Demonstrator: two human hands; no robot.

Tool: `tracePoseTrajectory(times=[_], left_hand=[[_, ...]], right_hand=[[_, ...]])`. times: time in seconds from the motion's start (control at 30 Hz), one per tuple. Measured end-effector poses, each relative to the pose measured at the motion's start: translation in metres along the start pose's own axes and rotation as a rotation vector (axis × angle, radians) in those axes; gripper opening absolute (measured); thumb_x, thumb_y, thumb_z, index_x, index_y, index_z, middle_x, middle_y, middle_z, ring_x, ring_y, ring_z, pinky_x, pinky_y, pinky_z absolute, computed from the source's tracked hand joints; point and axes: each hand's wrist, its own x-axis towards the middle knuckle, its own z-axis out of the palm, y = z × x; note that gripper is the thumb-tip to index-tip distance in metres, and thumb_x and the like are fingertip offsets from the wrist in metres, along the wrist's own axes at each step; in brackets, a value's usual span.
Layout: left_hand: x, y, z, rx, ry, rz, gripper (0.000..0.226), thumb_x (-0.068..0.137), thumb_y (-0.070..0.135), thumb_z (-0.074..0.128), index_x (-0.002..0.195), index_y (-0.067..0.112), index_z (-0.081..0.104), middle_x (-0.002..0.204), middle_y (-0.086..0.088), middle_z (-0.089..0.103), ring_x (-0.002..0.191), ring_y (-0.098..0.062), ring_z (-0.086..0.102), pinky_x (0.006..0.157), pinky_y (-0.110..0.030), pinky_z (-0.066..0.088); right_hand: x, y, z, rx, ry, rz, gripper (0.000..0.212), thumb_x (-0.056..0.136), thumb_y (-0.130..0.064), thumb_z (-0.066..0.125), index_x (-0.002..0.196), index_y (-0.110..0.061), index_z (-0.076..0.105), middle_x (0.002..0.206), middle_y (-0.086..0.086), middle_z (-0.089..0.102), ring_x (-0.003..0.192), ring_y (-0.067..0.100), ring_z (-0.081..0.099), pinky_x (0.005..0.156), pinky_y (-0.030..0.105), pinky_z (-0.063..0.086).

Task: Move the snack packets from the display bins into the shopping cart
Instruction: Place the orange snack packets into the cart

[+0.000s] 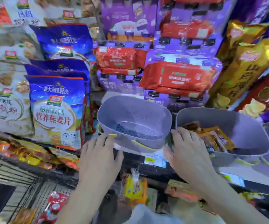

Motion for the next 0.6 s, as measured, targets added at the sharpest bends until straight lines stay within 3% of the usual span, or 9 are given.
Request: tracePoseTrajectory(times=[0.13, 0.27, 0.33, 0.47, 0.6], left_hand=[[0.044, 0.076, 0.014, -0.055, -0.026, 0.13, 0.052, 0.094, 0.039, 0.072, 0.136, 0.009, 0.068, 0.142, -0.011, 0.066, 0.132, -0.035, 0.06, 0.111, -0.049, 0.047], [0.077, 0.142, 0.034, -0.096, -0.003, 0.242, 0.049, 0.094, 0.038, 0.066, 0.131, 0.006, 0.07, 0.131, -0.016, 0.071, 0.116, -0.04, 0.067, 0.101, -0.049, 0.053], [0.092, 0.17, 0.045, -0.091, -0.037, 0.294, 0.054, 0.102, 0.048, 0.054, 0.143, 0.013, 0.059, 0.143, -0.009, 0.063, 0.129, -0.035, 0.059, 0.11, -0.045, 0.046], [0.114, 0.202, 0.071, -0.078, -0.057, 0.378, 0.063, 0.106, 0.054, 0.043, 0.159, 0.02, 0.04, 0.165, -0.001, 0.041, 0.151, -0.026, 0.037, 0.124, -0.041, 0.029], [0.131, 0.216, 0.088, -0.079, -0.06, 0.414, 0.069, 0.106, 0.053, 0.044, 0.163, 0.016, 0.034, 0.17, -0.003, 0.035, 0.157, -0.026, 0.028, 0.127, -0.044, 0.022]], right_hand=[[0.016, 0.085, 0.008, 0.019, 0.012, 0.119, 0.052, 0.076, -0.033, 0.086, 0.114, 0.0, 0.071, 0.112, 0.02, 0.07, 0.094, 0.044, 0.066, 0.079, 0.052, 0.057], [0.023, 0.153, 0.017, 0.012, -0.044, 0.231, 0.049, 0.081, -0.038, 0.084, 0.115, -0.005, 0.071, 0.113, 0.018, 0.069, 0.097, 0.044, 0.065, 0.077, 0.05, 0.056], [0.025, 0.179, 0.023, 0.035, -0.061, 0.245, 0.052, 0.082, -0.04, 0.083, 0.12, -0.008, 0.069, 0.114, 0.017, 0.067, 0.099, 0.045, 0.064, 0.077, 0.051, 0.057], [0.035, 0.213, 0.039, 0.075, -0.267, 0.287, 0.061, 0.095, -0.057, 0.062, 0.143, -0.021, 0.051, 0.129, 0.008, 0.058, 0.118, 0.036, 0.055, 0.096, 0.045, 0.047], [0.055, 0.225, 0.053, 0.306, -0.377, 0.332, 0.05, 0.09, -0.054, 0.071, 0.132, -0.028, 0.059, 0.112, 0.002, 0.06, 0.111, 0.032, 0.061, 0.076, 0.037, 0.044]])
